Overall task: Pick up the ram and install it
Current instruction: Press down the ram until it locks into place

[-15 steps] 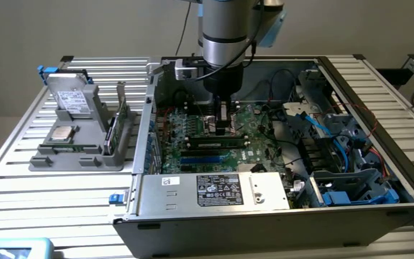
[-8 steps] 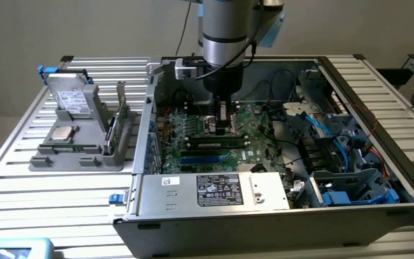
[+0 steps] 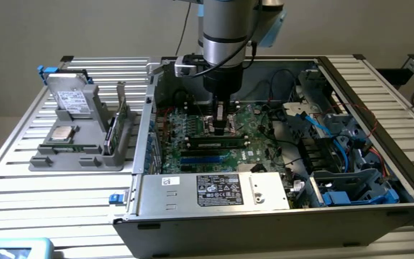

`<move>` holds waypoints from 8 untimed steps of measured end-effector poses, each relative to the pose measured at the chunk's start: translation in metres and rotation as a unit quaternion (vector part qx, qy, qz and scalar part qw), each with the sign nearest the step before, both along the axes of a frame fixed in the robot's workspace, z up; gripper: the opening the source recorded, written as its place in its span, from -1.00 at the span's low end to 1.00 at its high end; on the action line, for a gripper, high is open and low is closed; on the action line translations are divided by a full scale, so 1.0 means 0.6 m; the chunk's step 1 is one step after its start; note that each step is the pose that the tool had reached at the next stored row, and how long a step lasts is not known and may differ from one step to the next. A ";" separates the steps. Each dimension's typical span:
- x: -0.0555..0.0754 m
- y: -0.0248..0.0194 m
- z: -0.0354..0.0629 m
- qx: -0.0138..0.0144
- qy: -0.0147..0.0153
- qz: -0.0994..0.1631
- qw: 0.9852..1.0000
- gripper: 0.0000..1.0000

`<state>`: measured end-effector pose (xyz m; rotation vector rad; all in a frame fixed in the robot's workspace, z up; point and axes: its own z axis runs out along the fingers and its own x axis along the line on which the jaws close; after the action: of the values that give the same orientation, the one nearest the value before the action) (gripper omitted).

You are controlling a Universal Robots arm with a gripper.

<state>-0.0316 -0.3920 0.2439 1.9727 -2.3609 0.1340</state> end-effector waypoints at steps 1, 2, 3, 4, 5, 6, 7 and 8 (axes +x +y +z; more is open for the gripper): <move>0.000 0.0000 0.000 0.000 0.000 -0.006 1.000 -0.79; 0.000 0.0000 0.000 0.000 0.000 -0.011 1.000 -0.79; 0.000 0.0000 0.000 0.000 -0.001 -0.016 1.000 -0.79; 0.000 0.0000 0.000 0.000 -0.001 -0.022 1.000 -0.79; 0.000 0.0000 0.000 0.000 -0.002 -0.028 1.000 -0.79; 0.000 0.0000 0.000 0.000 -0.002 -0.034 0.999 -0.79; 0.000 0.0000 0.000 0.000 -0.002 -0.040 0.999 -0.79; 0.000 0.0000 0.000 0.000 -0.003 -0.046 0.999 -0.79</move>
<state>-0.0316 -0.3920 0.2438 1.8618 -2.4492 0.1344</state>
